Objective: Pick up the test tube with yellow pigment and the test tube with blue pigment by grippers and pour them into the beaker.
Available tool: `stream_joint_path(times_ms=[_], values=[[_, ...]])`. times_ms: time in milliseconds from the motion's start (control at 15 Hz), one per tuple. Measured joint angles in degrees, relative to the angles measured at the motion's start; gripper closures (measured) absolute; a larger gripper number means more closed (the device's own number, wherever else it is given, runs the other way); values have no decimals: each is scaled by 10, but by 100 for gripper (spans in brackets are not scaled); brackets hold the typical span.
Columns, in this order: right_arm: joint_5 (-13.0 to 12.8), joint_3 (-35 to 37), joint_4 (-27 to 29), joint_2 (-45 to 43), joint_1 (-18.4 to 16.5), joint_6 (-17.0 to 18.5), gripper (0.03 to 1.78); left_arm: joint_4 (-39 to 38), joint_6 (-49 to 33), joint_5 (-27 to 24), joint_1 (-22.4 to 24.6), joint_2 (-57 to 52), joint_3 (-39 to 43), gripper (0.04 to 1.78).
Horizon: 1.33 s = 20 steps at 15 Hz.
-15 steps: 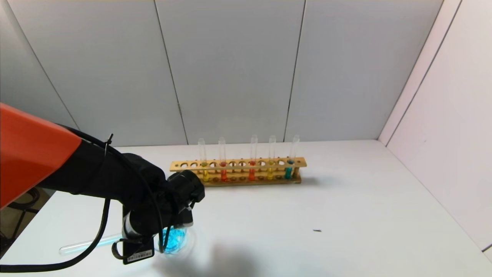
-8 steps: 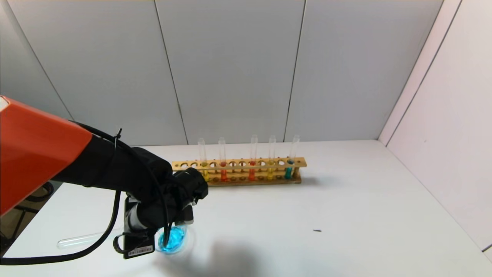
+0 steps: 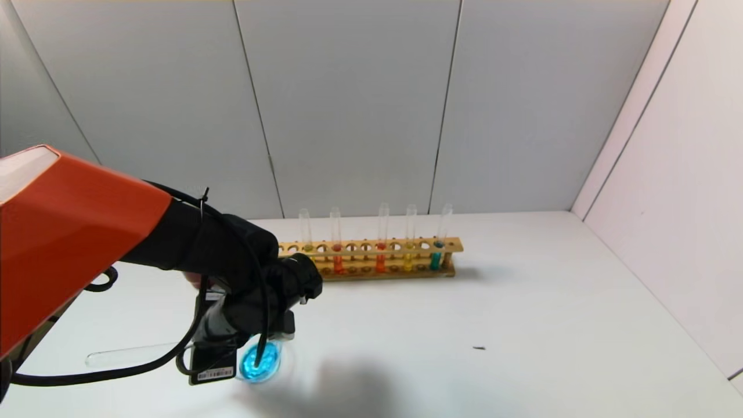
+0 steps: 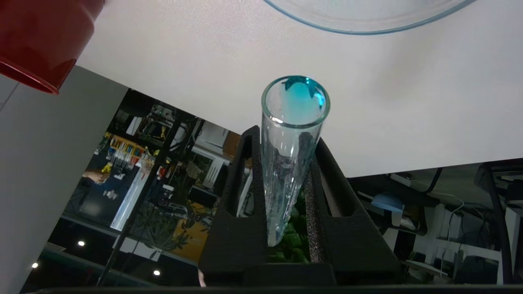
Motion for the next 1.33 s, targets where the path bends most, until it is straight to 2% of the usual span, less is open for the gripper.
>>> stream_joint_path(times_ms=[600, 1333], values=[[0, 0, 0, 0, 0, 0, 11, 26, -4, 4, -8, 36, -41, 151], [0, 0, 0, 0, 0, 0, 11, 36, -5, 8, -18, 58, -43, 151]])
